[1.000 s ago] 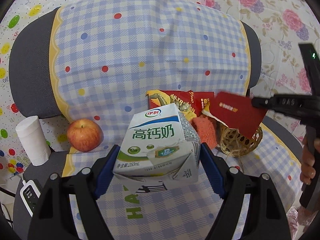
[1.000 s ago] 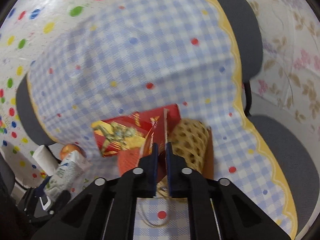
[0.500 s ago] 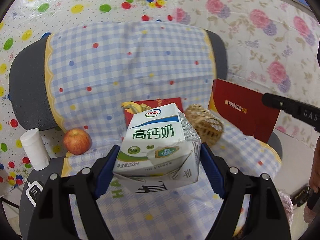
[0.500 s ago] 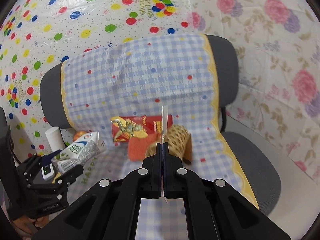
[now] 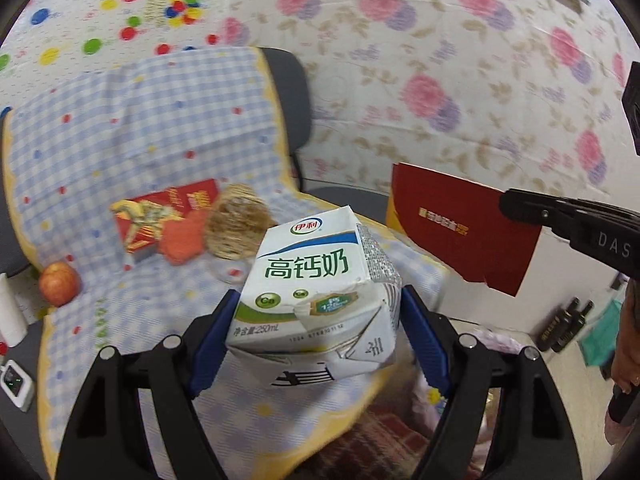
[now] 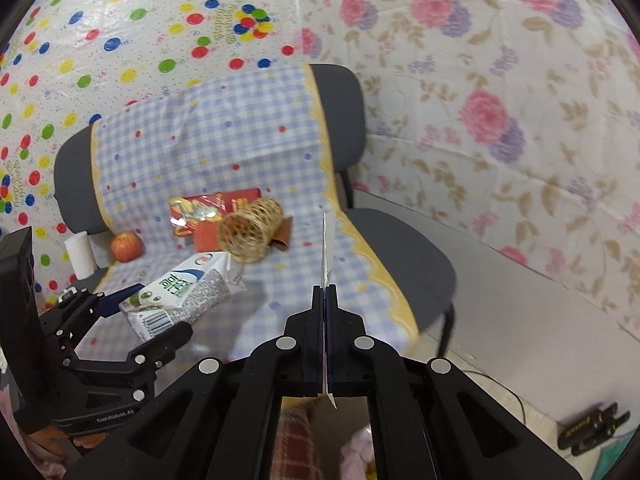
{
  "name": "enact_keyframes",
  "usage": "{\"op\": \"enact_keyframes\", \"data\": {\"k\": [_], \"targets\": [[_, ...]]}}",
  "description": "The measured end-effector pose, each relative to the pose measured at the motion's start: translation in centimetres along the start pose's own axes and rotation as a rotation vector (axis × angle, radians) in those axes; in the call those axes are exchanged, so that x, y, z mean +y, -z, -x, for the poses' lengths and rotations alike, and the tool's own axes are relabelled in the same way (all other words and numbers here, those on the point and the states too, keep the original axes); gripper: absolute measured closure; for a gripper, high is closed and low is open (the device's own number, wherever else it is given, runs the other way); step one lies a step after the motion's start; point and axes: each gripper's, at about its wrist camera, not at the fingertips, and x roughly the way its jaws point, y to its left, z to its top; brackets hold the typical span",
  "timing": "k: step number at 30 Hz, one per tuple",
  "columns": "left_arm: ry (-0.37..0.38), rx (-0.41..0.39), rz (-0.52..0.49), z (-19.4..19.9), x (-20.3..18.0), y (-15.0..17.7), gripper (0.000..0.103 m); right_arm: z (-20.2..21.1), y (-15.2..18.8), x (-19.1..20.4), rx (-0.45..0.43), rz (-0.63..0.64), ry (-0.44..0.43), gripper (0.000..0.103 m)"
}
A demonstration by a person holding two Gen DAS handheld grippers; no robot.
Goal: Collect trash
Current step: 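Carry carton and red card over the bin and open both grippers, then move both grippers back over the chair seat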
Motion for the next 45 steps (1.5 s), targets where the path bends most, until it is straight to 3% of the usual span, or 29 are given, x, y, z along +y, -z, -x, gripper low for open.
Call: {"op": "enact_keyframes", "data": {"k": [11,17,21,26,27,28,30,31,39,45], "targets": [[0.217,0.081,-0.132,-1.8,-9.2,2.4,0.026,5.7,8.1,-7.4,0.103,-0.168,0.197,0.101],[0.286,0.122,-0.186,-3.0,-13.4,3.3,0.026,7.0,11.6,-10.2,0.15,-0.245,0.251,0.101],[0.309,0.149,-0.206,-4.3,-15.2,3.3,0.025,6.5,12.2,-11.6,0.171,-0.284,0.261,0.101],[0.32,0.167,-0.22,-5.9,-16.4,2.9,0.023,5.4,12.0,-12.8,0.174,-0.317,0.267,0.096],[0.321,0.174,-0.227,-6.2,-16.8,2.9,0.019,5.1,11.9,-13.1,0.175,-0.324,0.258,0.095],[0.321,0.172,-0.231,-6.3,-16.9,2.8,0.017,5.0,11.9,-13.2,0.175,-0.333,0.244,0.091],[0.31,0.163,-0.238,-6.3,-17.1,2.7,0.01,4.7,11.8,-13.7,0.17,-0.352,0.24,0.068],[0.307,0.162,-0.239,-6.2,-16.9,2.6,0.01,4.8,11.7,-13.8,0.16,-0.35,0.246,0.066],[0.214,0.118,-0.128,-4.7,-11.8,1.2,0.01,5.4,10.3,-13.1,0.113,-0.317,0.257,0.065],[0.15,0.1,-0.073,-3.5,-8.7,0.6,0.01,5.2,8.7,-10.8,0.083,-0.268,0.216,0.065]]}}
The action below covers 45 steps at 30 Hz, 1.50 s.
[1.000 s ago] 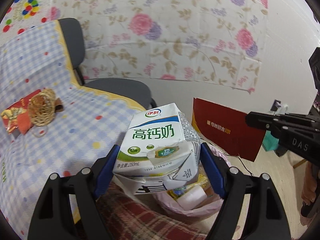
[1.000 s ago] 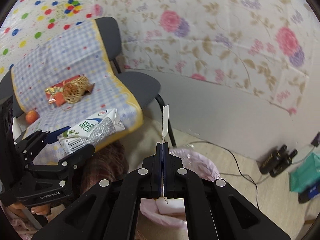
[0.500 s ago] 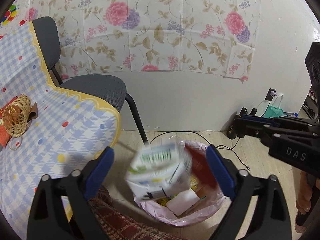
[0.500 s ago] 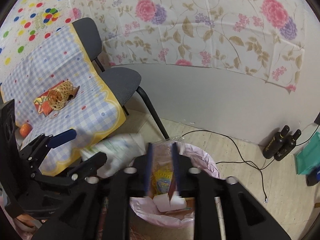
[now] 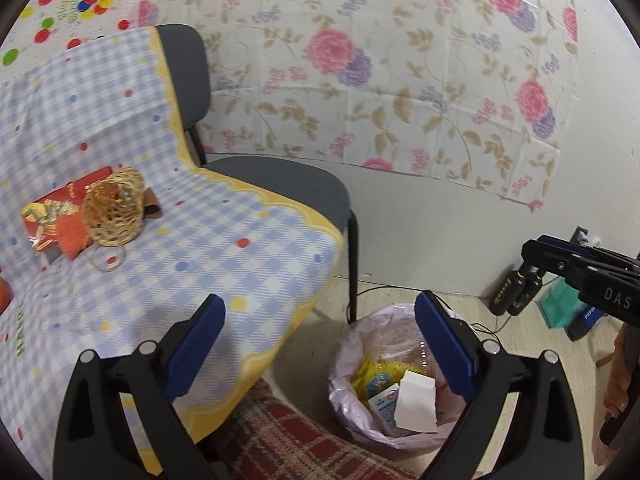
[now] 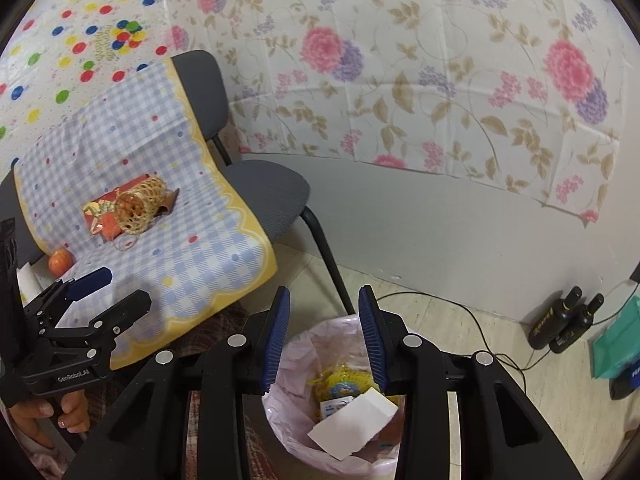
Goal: Collect trash
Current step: 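Move both grippers back over the chair seat, then grasp the woven bamboo basket rim with the right gripper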
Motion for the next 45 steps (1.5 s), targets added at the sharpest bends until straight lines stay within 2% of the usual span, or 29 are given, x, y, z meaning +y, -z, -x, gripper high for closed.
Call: {"op": "enact_keyframes", "data": {"k": [4,11,14,16,23,30,35,45], "targets": [[-0.037,-0.013,0.04,0.9,1.9,0.0,0.01,0.1,-0.7,2.2,-0.024,0.043,-0.037,0.065],[-0.16,-0.044,0.101,2.6,6.2,0.0,0.01,-1.6,-3.4,6.9,-0.051,0.132,-0.117,0.065],[-0.21,-0.052,0.131,3.3,8.4,0.0,0.01,-2.6,-4.6,9.2,-0.052,0.177,-0.149,0.055],[-0.247,-0.052,0.151,3.5,10.0,0.0,0.01,-3.3,-5.2,10.8,-0.054,0.207,-0.169,0.055],[-0.35,-0.066,0.239,4.6,15.7,0.1,0.01,-6.5,-6.8,15.9,-0.033,0.288,-0.243,0.051],[-0.462,-0.062,0.323,4.7,21.6,0.1,0.01,-10.4,-7.7,20.4,0.003,0.364,-0.268,0.05],[-0.496,-0.049,0.347,4.1,24.6,-0.4,0.01,-13.7,-8.8,23.4,0.025,0.39,-0.305,0.05],[-0.525,-0.052,0.355,2.7,27.4,-1.5,0.01,-20.0,-10.4,26.9,0.045,0.409,-0.352,0.051]]}}
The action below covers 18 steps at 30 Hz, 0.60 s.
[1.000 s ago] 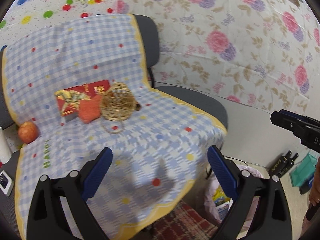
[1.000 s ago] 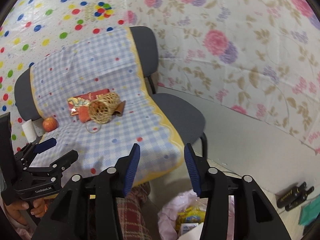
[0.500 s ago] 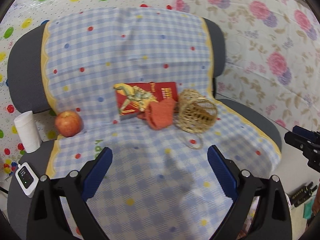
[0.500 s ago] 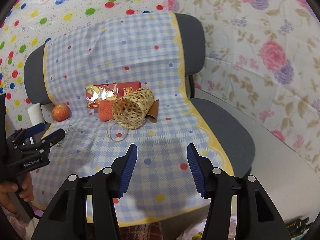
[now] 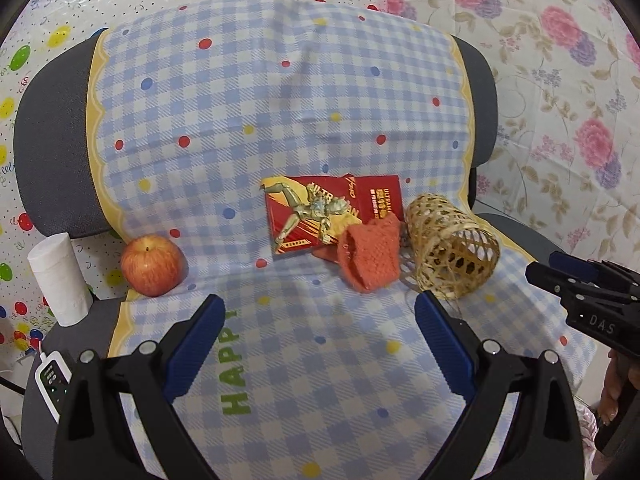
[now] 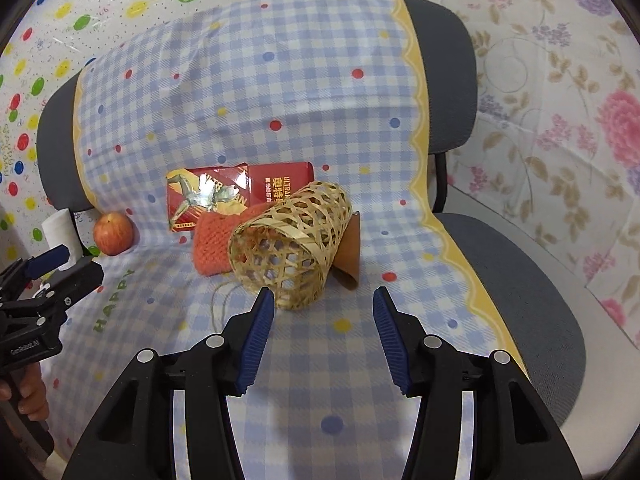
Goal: Collect trash
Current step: 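Grasp the woven bamboo basket rim with the right gripper, then grasp the red toy box with left gripper while right gripper lifts the basket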
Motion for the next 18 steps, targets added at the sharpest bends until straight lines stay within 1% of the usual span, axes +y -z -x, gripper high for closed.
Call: {"op": "enact_keyframes", "data": {"k": [1,3,5,10,12,13,14,15,16,18], "targets": [[-0.005,0.001,0.008,-0.4,0.2,-0.1,0.01,-0.6,-0.2,0.0,0.002,0.005,-0.002,0.051],[-0.014,0.008,0.025,-1.1,0.4,-0.3,0.01,-2.0,-0.7,0.1,0.013,0.021,-0.012,0.058],[-0.013,0.017,0.036,-1.8,0.7,-0.4,0.01,-3.3,-1.0,0.1,0.018,0.042,-0.017,0.062],[-0.01,0.049,0.037,-3.1,0.9,-0.1,0.01,-5.6,-1.1,-0.1,0.029,0.07,-0.016,0.069],[-0.008,0.054,0.029,-3.4,1.0,0.1,0.01,-6.1,-1.1,-0.1,0.034,0.079,-0.02,0.076],[-0.007,0.056,0.027,-3.5,1.0,0.2,0.01,-6.2,-1.1,-0.1,0.036,0.085,-0.028,0.078],[-0.005,0.057,0.025,-3.6,1.0,0.2,0.01,-6.2,-1.1,0.0,0.036,0.093,-0.033,0.082],[-0.004,0.058,0.024,-3.7,1.0,0.3,0.01,-6.2,-1.1,0.2,0.034,0.104,-0.032,0.091],[-0.002,0.057,0.024,-3.6,1.0,0.4,0.01,-6.0,-1.2,0.3,0.034,0.107,-0.037,0.094],[-0.002,0.055,0.027,-3.5,1.2,0.5,0.01,-5.1,-1.6,0.6,0.025,0.097,-0.056,0.094]]}}
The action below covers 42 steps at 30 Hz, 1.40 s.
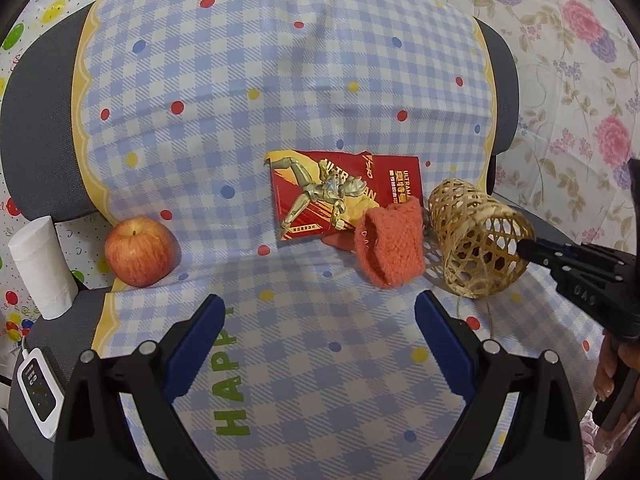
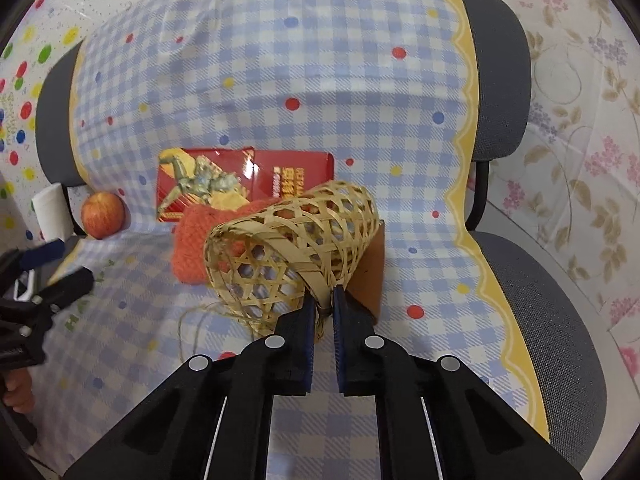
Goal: Collect trash
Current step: 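Grasp the red toy box with left gripper while right gripper lifts the basket, then carry basket and red box over the bin and open both grippers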
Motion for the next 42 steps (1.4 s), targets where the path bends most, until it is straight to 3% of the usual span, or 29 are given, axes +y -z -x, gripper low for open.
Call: {"op": "enact_keyframes", "data": {"k": [6,12,15,22,26,34,37,41,42], "targets": [[-0.011,-0.011,0.008,0.2,0.9,-0.4,0.01,4.7,-2.9,-0.3,-0.086,-0.085,-0.023,0.096],[-0.029,-0.018,0.029,-0.8,2.4,-1.9,0.01,7.6,-4.5,-1.4,-0.144,-0.149,0.041,0.096],[-0.033,-0.021,0.046,-2.1,3.2,-3.1,0.015,7.7,-5.1,-1.9,-0.16,-0.153,0.105,0.096],[0.0,0.005,0.054,-6.3,3.4,-5.4,0.031,6.0,-6.0,-3.1,-0.163,-0.187,0.138,0.096],[0.0,0.034,0.049,-9.1,3.5,-6.4,0.031,4.6,-6.4,-3.8,-0.149,-0.204,0.143,0.096],[0.077,0.086,0.079,-12.5,4.0,-7.5,0.031,3.0,-5.9,-4.5,-0.12,-0.225,0.137,0.096],[0.119,0.077,0.081,-12.0,3.9,-7.5,0.049,3.1,-5.6,-4.5,-0.109,-0.224,0.135,0.096],[0.165,0.034,0.064,-10.0,3.3,-7.6,0.095,4.0,-5.2,-4.4,-0.11,-0.224,0.127,0.096],[0.186,0.017,0.053,-9.1,3.0,-7.7,0.098,4.3,-5.1,-4.3,-0.111,-0.223,0.124,0.096]]}}
